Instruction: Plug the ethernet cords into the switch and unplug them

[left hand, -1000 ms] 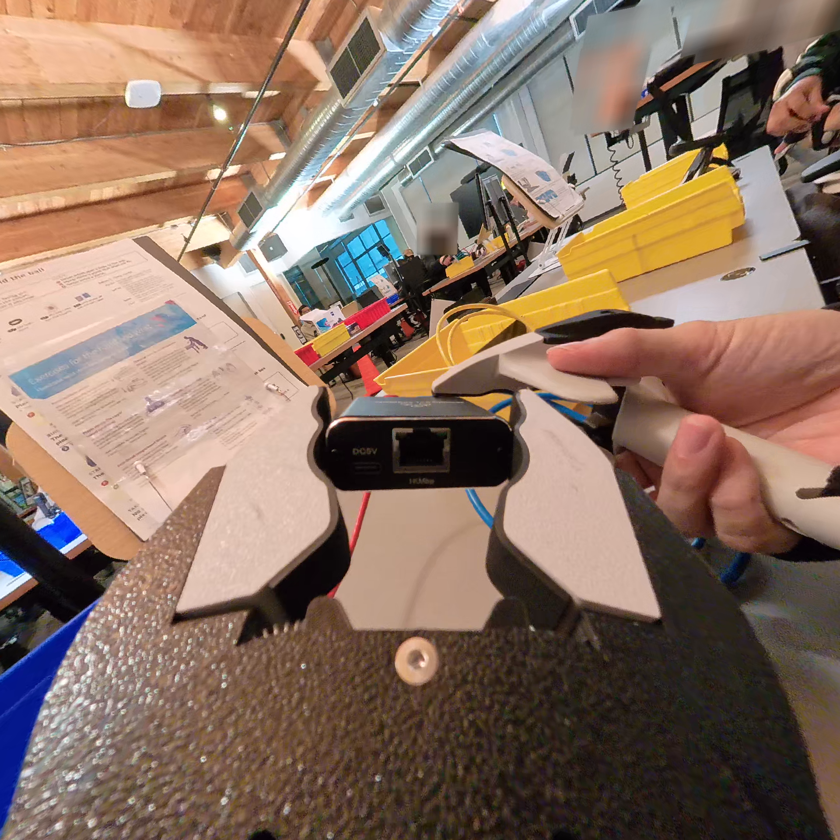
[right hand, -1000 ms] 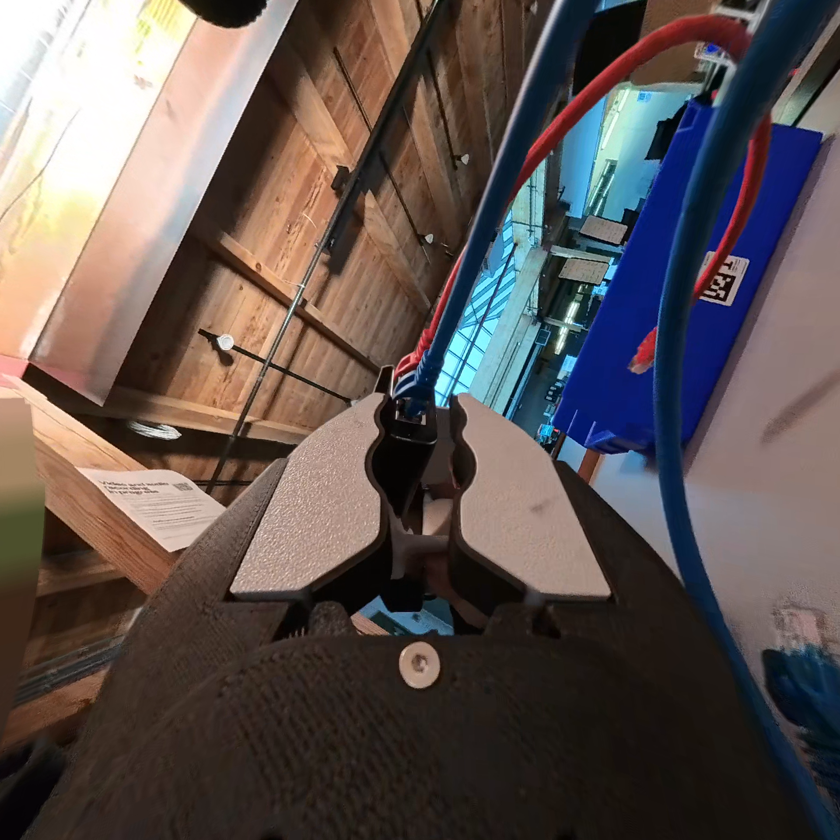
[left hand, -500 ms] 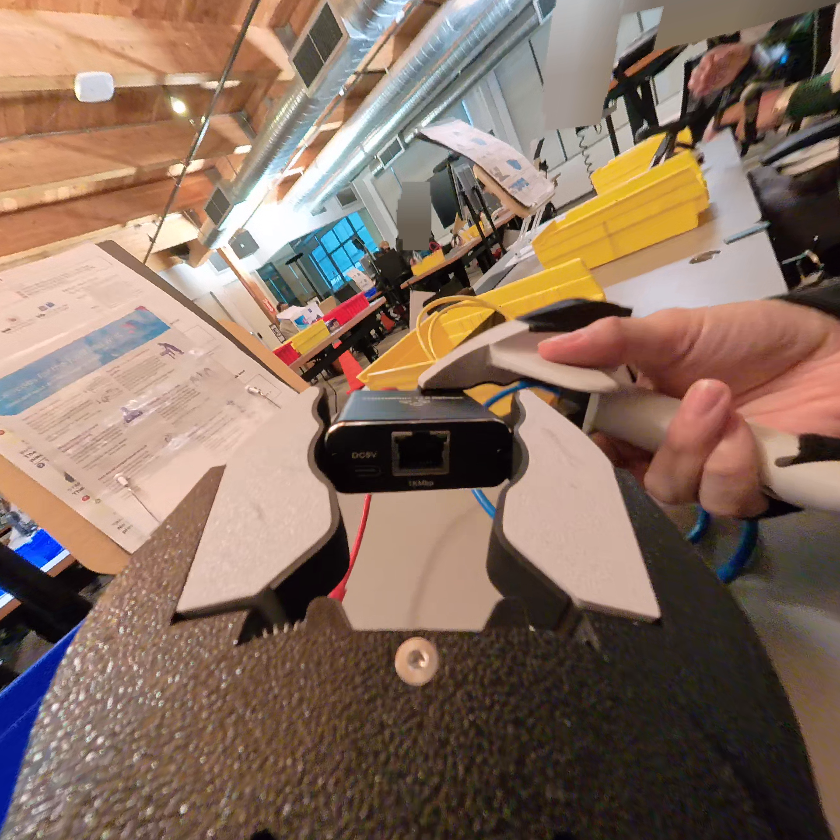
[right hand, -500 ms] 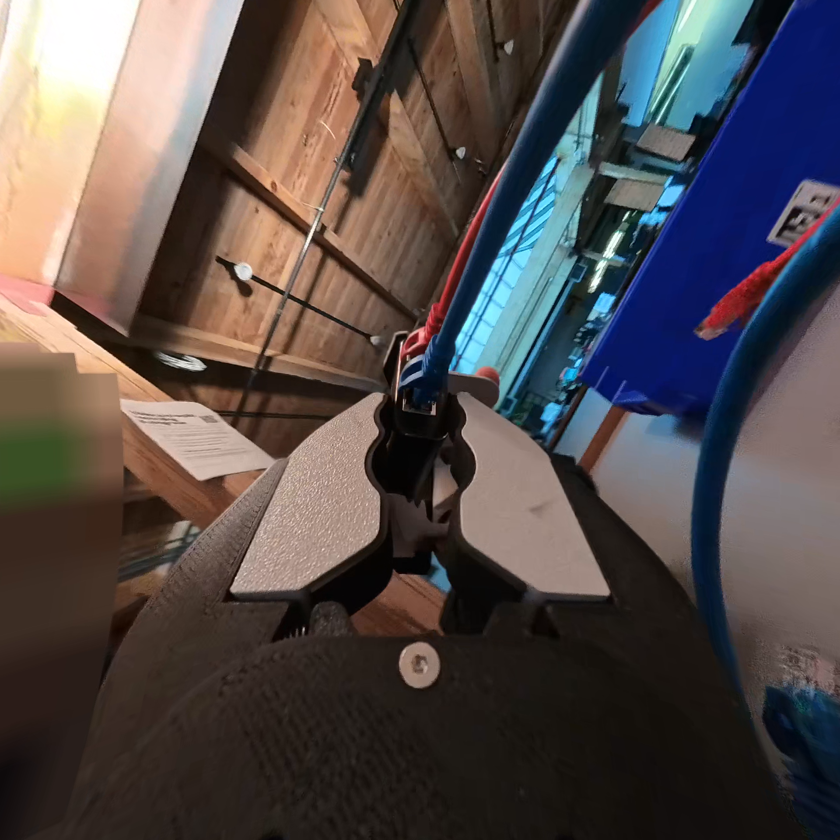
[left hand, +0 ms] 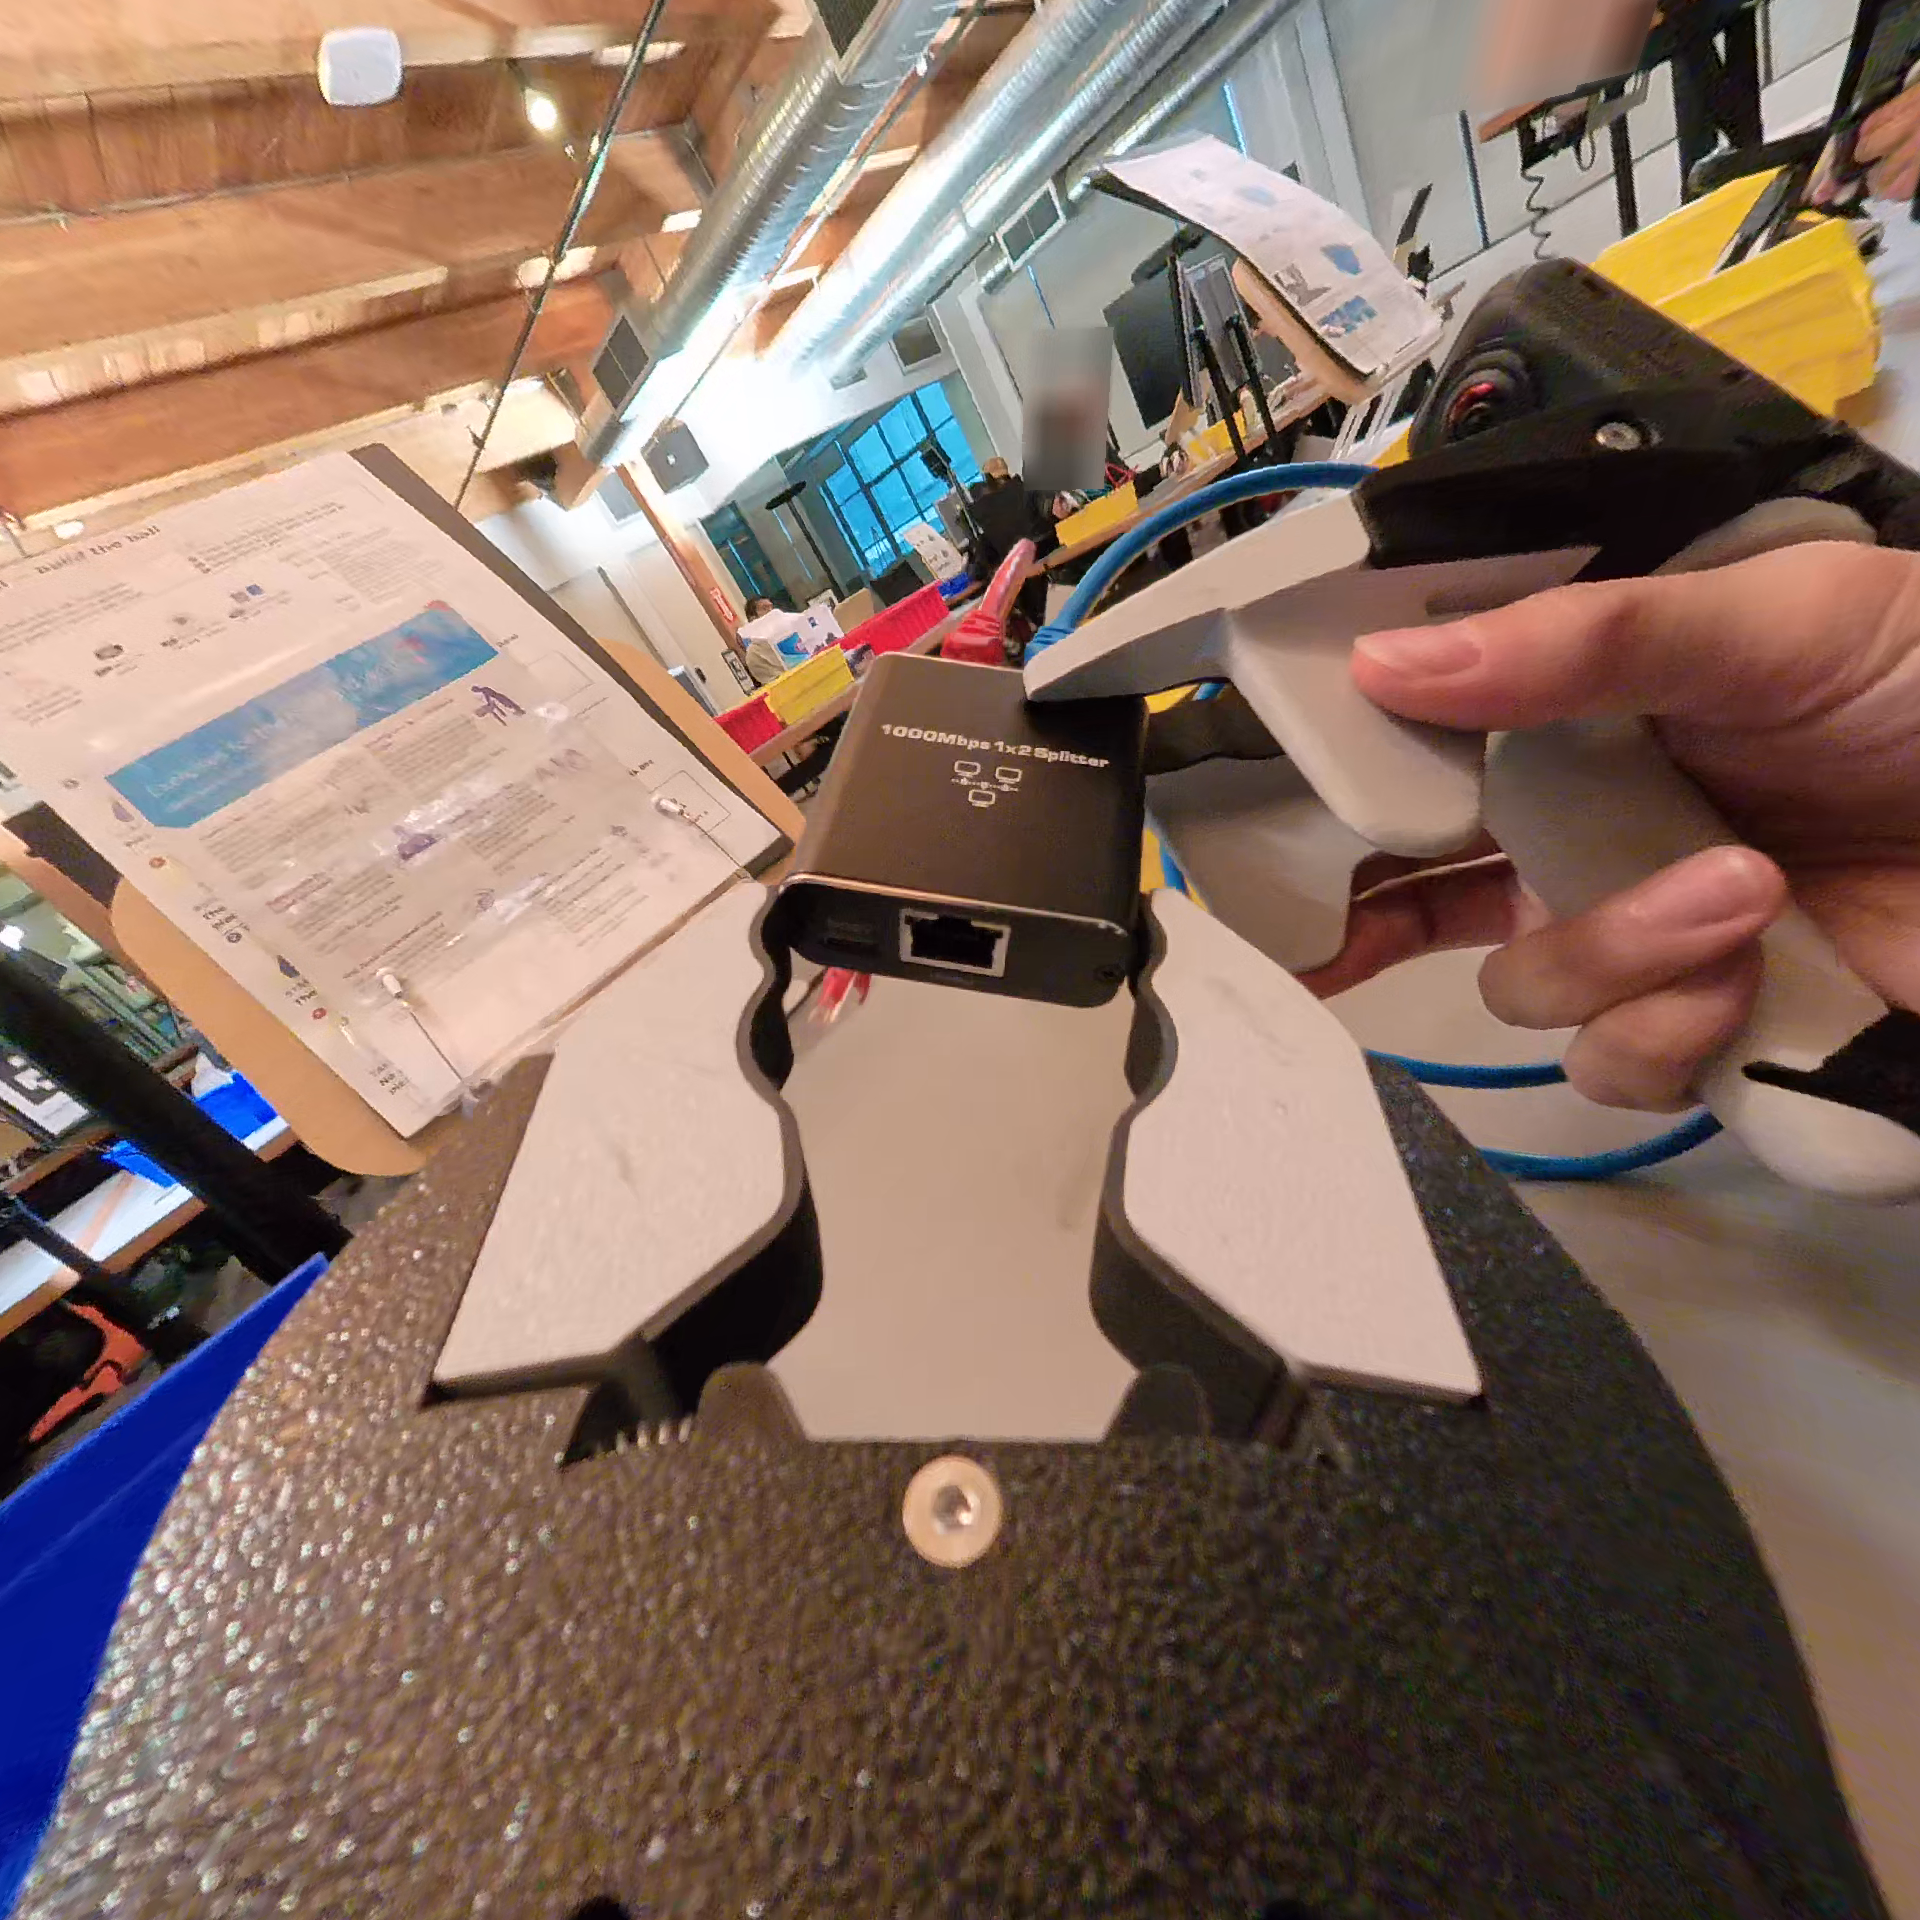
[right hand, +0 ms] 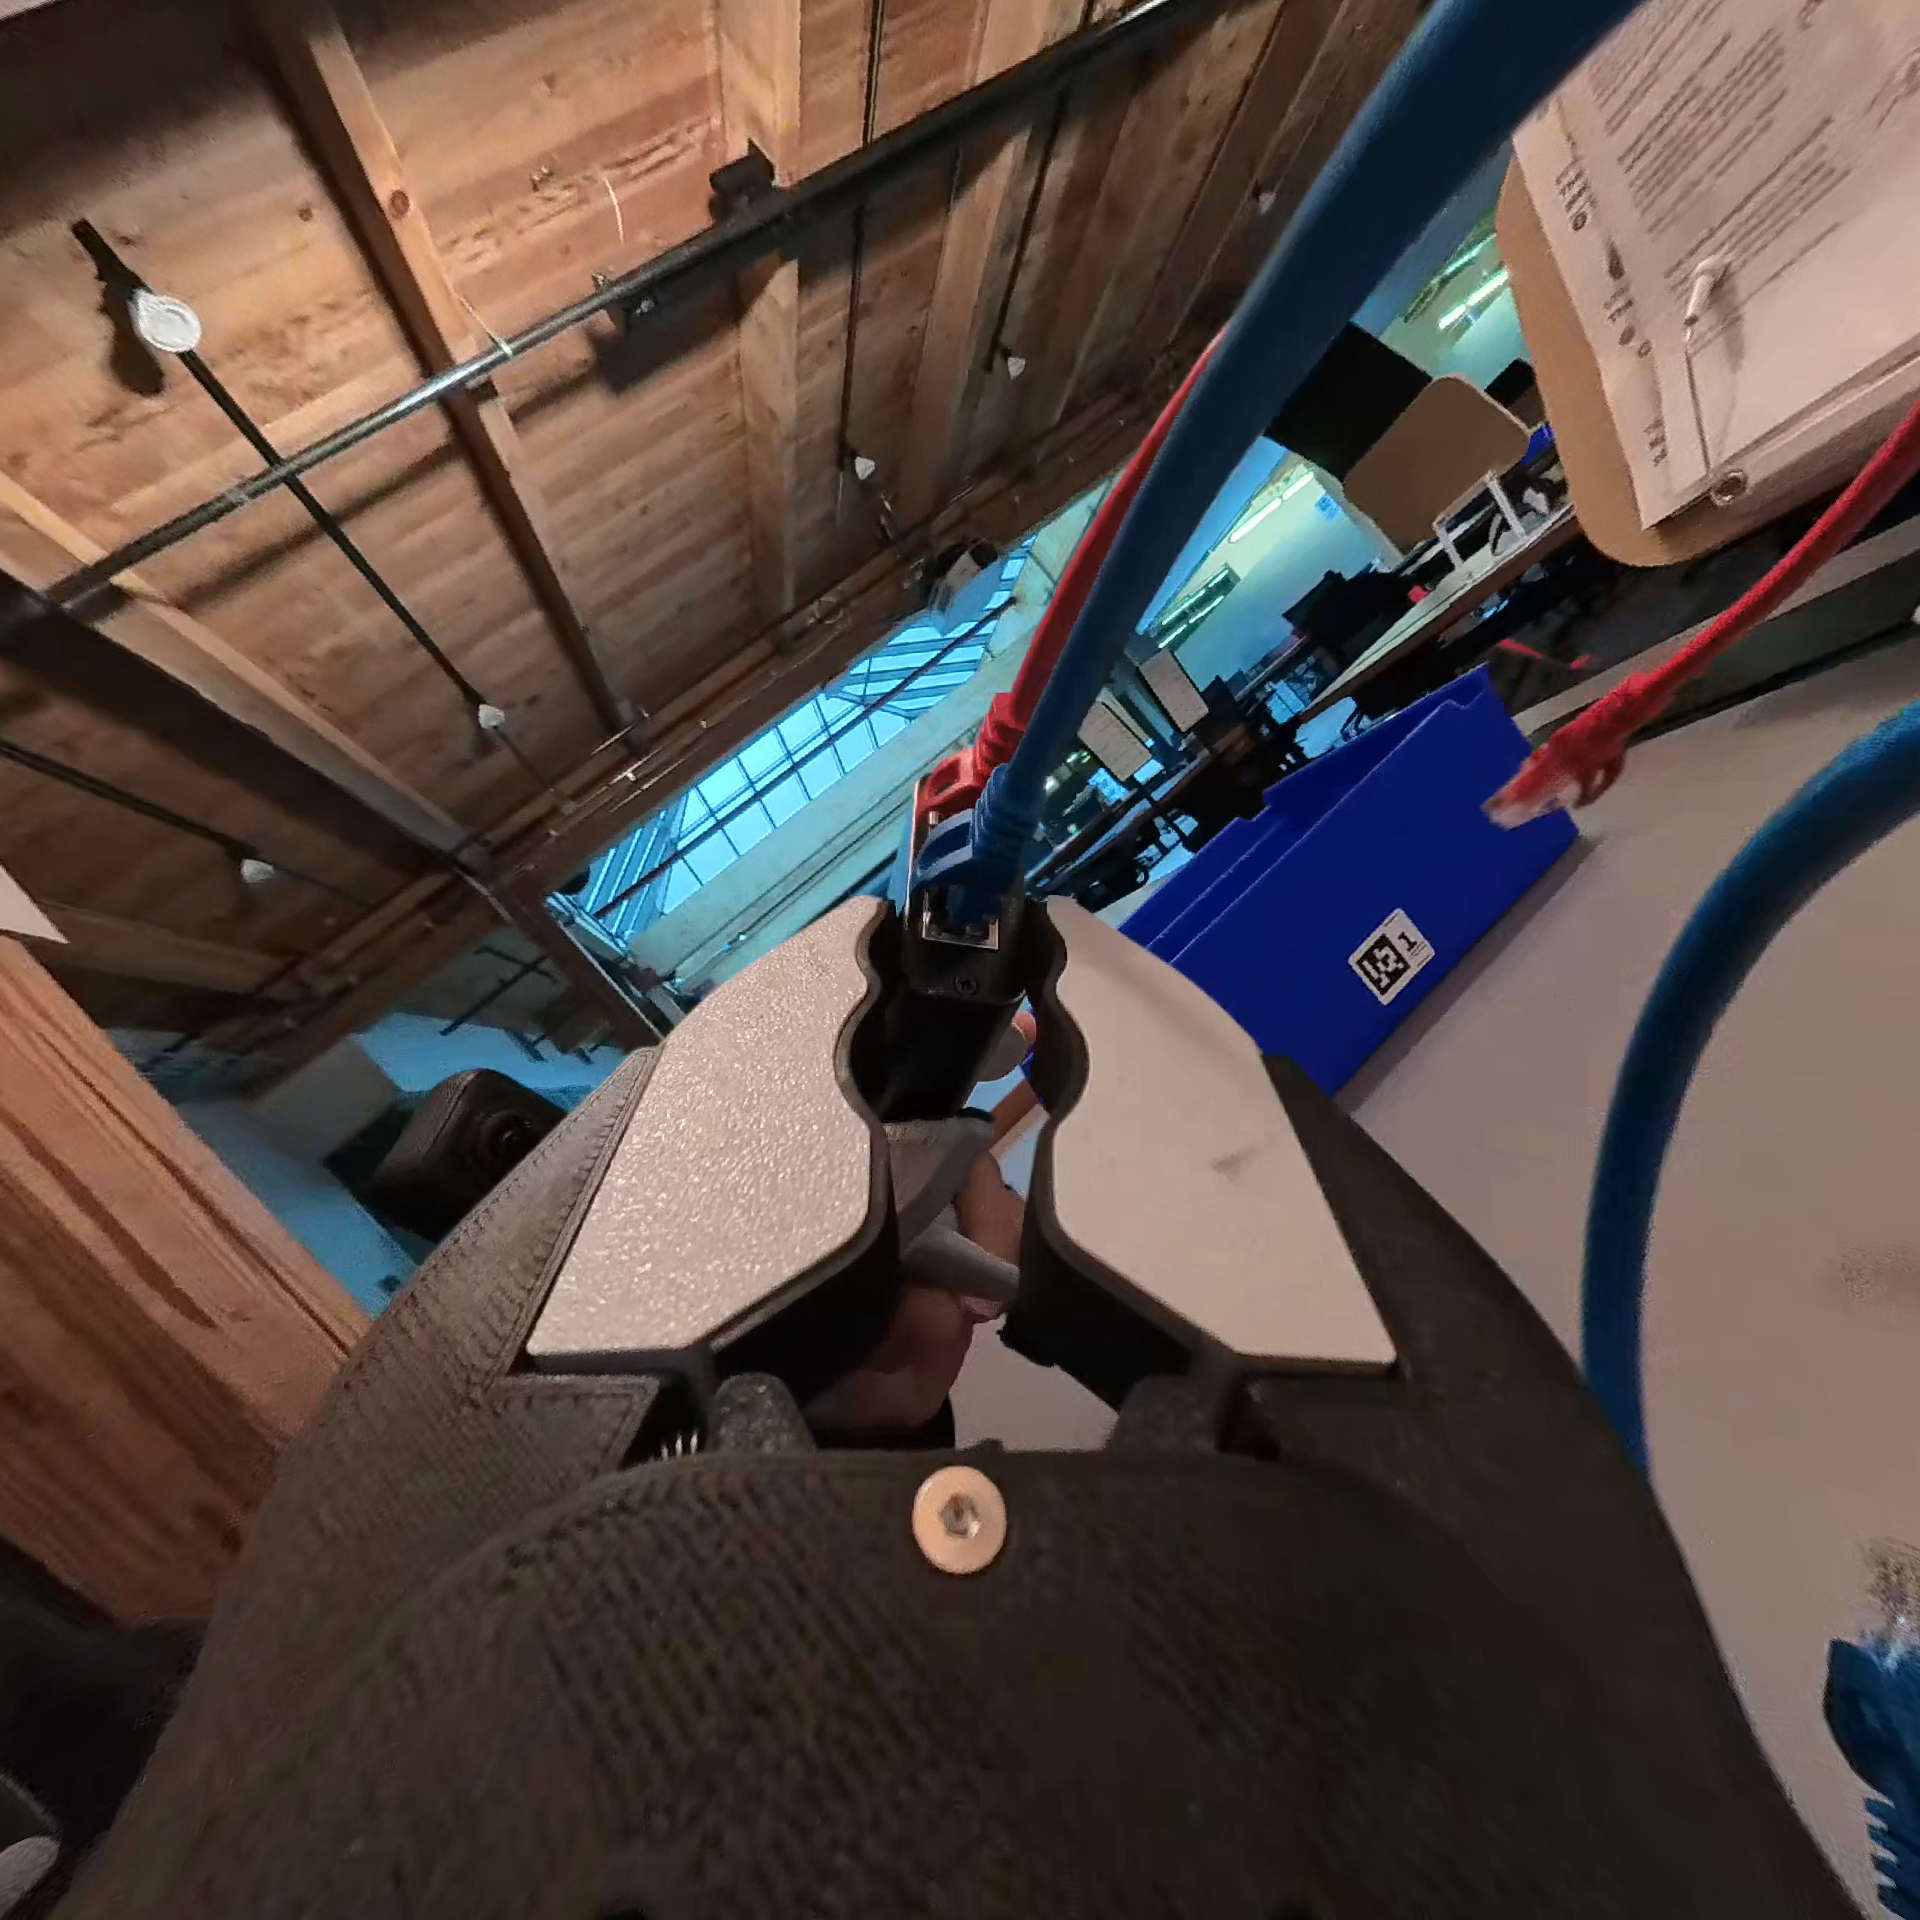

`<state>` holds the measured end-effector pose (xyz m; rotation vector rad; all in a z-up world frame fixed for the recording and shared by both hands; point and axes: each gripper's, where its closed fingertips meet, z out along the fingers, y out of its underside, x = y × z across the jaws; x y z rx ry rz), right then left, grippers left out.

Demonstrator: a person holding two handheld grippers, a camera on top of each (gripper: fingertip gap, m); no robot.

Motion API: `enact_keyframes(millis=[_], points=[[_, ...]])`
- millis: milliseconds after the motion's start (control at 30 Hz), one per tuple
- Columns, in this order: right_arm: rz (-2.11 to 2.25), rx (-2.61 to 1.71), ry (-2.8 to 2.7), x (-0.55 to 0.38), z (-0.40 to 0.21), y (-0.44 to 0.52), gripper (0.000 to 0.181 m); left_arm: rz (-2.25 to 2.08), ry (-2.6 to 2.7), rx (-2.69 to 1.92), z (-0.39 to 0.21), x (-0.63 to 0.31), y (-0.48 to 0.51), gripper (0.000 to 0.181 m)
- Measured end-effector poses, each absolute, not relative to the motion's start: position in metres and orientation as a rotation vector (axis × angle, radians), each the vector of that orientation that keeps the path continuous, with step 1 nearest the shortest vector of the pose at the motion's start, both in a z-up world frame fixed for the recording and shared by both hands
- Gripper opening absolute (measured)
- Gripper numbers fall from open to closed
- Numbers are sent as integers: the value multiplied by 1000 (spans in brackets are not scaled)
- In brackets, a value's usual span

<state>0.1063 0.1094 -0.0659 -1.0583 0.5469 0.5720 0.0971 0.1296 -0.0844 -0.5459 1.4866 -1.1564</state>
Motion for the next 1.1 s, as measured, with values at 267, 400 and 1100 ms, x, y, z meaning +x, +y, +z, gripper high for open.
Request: enact_keyframes(millis=[267, 400, 1100], points=[[603, -1084, 557, 103, -72, 114, 24, -1188, 1479, -524, -90, 95, 134, 62], [604, -1103, 550, 102, -73, 115, 23, -1190, 1482, -529, -91, 95, 135, 62], [527, -1273, 435, 85, -79, 124, 24, -1174, 1516, -430, -93, 90, 135, 65]])
